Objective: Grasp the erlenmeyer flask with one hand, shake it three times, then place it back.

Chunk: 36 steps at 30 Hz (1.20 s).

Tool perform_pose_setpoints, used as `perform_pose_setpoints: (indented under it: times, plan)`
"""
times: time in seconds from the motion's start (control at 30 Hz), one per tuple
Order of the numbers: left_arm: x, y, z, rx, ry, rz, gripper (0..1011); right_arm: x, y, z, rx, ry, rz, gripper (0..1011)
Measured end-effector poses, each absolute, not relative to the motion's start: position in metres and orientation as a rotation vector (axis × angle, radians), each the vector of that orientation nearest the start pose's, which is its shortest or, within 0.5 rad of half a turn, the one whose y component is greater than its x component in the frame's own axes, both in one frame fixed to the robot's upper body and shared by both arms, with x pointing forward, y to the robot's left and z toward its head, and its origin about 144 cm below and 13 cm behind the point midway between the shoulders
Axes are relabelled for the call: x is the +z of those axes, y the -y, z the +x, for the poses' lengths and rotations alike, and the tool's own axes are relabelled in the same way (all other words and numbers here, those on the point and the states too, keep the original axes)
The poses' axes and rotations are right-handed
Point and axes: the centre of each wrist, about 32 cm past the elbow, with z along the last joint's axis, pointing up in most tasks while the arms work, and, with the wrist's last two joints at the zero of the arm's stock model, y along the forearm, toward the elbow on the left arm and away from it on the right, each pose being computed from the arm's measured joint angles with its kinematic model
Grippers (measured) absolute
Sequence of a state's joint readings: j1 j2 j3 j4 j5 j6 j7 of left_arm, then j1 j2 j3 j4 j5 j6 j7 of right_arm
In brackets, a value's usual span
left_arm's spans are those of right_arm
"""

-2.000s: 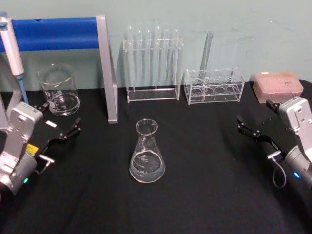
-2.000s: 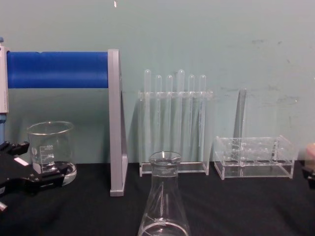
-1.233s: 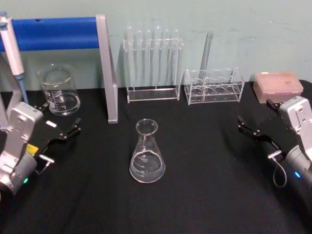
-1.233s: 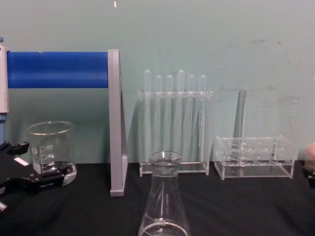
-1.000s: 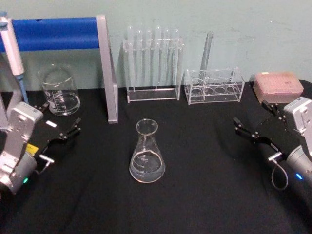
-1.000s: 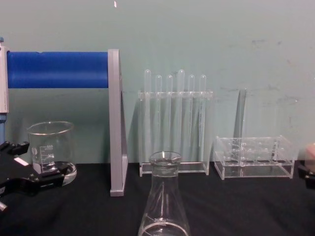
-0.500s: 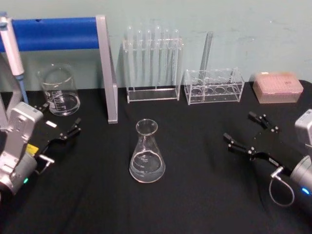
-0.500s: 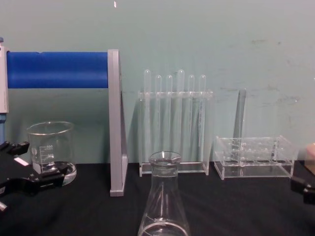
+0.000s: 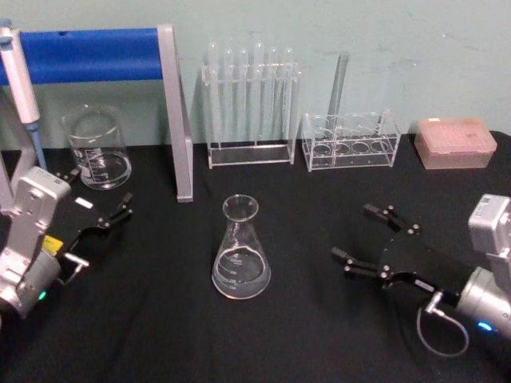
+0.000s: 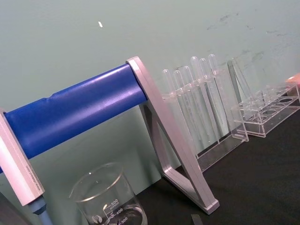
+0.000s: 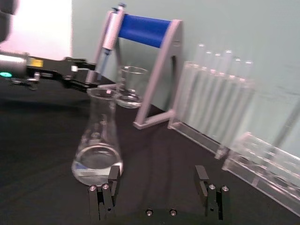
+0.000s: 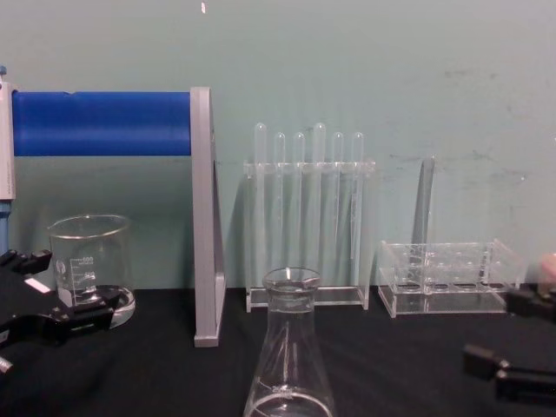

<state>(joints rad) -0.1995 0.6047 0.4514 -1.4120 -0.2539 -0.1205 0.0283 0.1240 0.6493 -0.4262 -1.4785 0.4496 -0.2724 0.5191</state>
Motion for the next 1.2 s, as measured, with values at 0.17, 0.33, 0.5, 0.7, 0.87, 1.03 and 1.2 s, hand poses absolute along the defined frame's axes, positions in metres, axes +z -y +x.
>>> perform_pose_setpoints:
  times: [0.17, 0.33, 0.5, 0.7, 0.87, 1.03, 1.2]
  plan:
    - [1.14, -0.31, 0.489, 1.248, 0.285, 0.305, 1001, 1.138, 0.308, 0.476, -0.641, 0.168, -0.113, 1003]
    - [1.14, -0.31, 0.489, 1.248, 0.285, 0.305, 1001, 1.137, 0.299, 0.484, -0.589, 0.16, -0.102, 1003]
    - [1.14, -0.31, 0.489, 1.248, 0.285, 0.304, 1001, 1.135, 0.289, 0.494, -0.546, 0.144, -0.09, 1003]
    - [1.14, -0.31, 0.489, 1.248, 0.285, 0.305, 1001, 1.135, 0.275, 0.507, -0.52, 0.126, -0.09, 1003]
    - [1.14, -0.31, 0.489, 1.248, 0.285, 0.304, 1001, 1.137, 0.262, 0.52, -0.509, 0.117, -0.103, 1002]
    - [1.14, -0.31, 0.489, 1.248, 0.285, 0.305, 1001, 1.138, 0.253, 0.529, -0.486, 0.11, -0.102, 1003]
    - [1.14, -0.31, 0.489, 1.248, 0.285, 0.305, 1001, 1.137, 0.244, 0.54, -0.458, 0.093, -0.097, 1003]
